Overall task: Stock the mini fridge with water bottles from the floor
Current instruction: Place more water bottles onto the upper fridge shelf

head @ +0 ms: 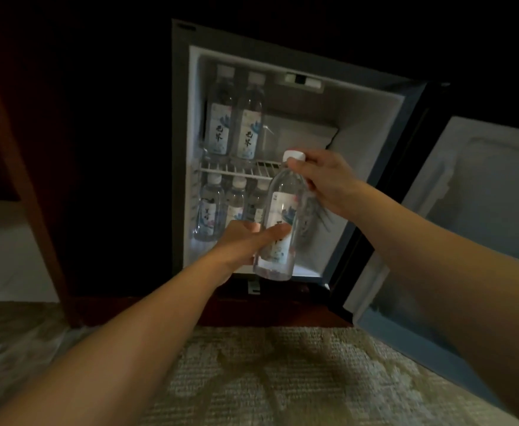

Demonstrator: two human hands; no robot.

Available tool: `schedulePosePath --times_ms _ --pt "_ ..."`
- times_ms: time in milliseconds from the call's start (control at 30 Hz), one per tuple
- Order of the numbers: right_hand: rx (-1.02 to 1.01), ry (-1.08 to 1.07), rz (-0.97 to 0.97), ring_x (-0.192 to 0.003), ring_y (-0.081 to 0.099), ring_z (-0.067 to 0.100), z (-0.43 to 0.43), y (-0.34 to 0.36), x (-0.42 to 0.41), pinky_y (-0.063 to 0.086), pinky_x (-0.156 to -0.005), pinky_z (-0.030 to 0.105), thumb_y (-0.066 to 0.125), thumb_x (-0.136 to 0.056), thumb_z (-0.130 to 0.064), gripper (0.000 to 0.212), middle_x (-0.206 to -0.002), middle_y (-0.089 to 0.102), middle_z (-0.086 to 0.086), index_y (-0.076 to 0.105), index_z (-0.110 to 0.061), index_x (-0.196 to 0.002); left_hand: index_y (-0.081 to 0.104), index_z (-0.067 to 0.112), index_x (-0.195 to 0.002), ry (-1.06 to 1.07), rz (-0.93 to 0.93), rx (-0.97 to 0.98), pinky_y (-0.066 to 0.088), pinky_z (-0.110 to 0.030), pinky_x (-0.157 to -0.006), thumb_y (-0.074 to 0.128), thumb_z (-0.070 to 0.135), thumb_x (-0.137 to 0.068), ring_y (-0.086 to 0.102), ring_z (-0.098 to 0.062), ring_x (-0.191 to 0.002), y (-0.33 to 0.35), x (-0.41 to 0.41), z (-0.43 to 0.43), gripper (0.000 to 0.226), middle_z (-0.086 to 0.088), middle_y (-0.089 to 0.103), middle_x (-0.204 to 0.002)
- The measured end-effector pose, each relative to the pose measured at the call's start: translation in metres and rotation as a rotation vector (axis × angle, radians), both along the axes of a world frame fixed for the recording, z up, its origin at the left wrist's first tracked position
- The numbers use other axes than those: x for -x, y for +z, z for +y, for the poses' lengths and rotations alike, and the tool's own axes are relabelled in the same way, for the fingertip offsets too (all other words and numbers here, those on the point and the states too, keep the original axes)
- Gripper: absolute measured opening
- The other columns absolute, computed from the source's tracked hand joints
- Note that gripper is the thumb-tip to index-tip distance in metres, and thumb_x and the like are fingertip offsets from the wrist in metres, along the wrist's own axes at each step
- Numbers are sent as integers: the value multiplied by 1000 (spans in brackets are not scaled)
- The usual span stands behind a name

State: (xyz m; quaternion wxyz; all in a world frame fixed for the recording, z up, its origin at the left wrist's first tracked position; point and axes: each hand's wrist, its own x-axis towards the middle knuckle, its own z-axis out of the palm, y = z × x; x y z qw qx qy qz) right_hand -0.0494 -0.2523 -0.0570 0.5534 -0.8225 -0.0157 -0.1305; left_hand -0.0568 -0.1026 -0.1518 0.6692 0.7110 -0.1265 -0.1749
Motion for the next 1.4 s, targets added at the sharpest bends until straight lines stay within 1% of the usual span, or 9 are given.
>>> schedulePosePath --times_ms 200,300,500,600,767,900,1067,1133,1400 --pt "-22 16 -107 -70 62 5 2 18 -11 51 -72 21 58 -91 -9 26 -90 67 6 63 -1 -115 66 19 -99 42 81 178 51 -33 -87 50 46 -90 66 -18 -95 9 -15 0 32 -1 70 -100" --pt "-18 -10 -149 -83 65 15 -2 22 -17 53 -84 33 60 -90 -11 23 -92 68 6 65 -5 -111 59 10 -122 48 98 264 50 -37 -91 39 37 -98 62 -28 -110 11 -22 -4 41 -12 66 -118" --pt "-29 -77 -280 -89 62 17 -5 29 -30 53 -85 31 61 -89 -11 17 -93 67 6 64 -7 -105 58 8 -100 83 -91 244 51 -32 -83 35 29 -100 60 -21 -88 26 -40 -15 31 -16 61 -94" --pt "-24 -145 -354 -90 60 16 -4 35 -40 51 -83 29 62 -88 -12 28 -101 66 16 62 -2 -114 57 12 -111 111 -247 174 51 -10 -56 46 29 -97 64 -2 -71 39 -48 -22 25 1 64 -89" --pt "-93 -224 -378 -80 57 1 -7 40 -56 48 -66 6 63 -88 -14 37 -107 63 4 52 -9 -123 53 18 -106 255 -432 -75 50 -11 -51 72 23 -79 63 -8 -75 49 -70 -36 33 6 63 -87" --pt "-177 -284 -340 -76 55 1 -19 36 -65 47 -62 10 63 -88 -18 38 -99 61 -3 49 -11 -122 53 15 -108 282 -490 -210 58 -34 -69 73 24 -78 64 -19 -83 58 -88 -44 37 -4 65 -97" --pt "-304 -409 -273 -94 61 16 -41 27 -76 53 -81 31 65 -86 -26 33 -105 64 1 53 -17 -115 53 16 -111 299 -600 -434 57 -37 -75 72 29 -78 65 -23 -91 71 -106 -59 40 -5 65 -104" --pt "-296 -392 -241 -92 64 18 -44 21 -80 54 -74 29 65 -86 -24 28 -101 66 2 58 -13 -111 53 16 -110 313 -607 -474 57 -39 -77 71 34 -79 65 -24 -90 72 -111 -68 40 -5 65 -99" --pt "-314 -326 -87 -98 67 28 -39 3 -107 54 -88 51 71 -80 -20 50 -113 66 9 47 -17 -124 55 11 -108 356 -546 -380 52 -35 -74 68 38 -81 63 -23 -89 73 -129 -105 40 -5 65 -97"
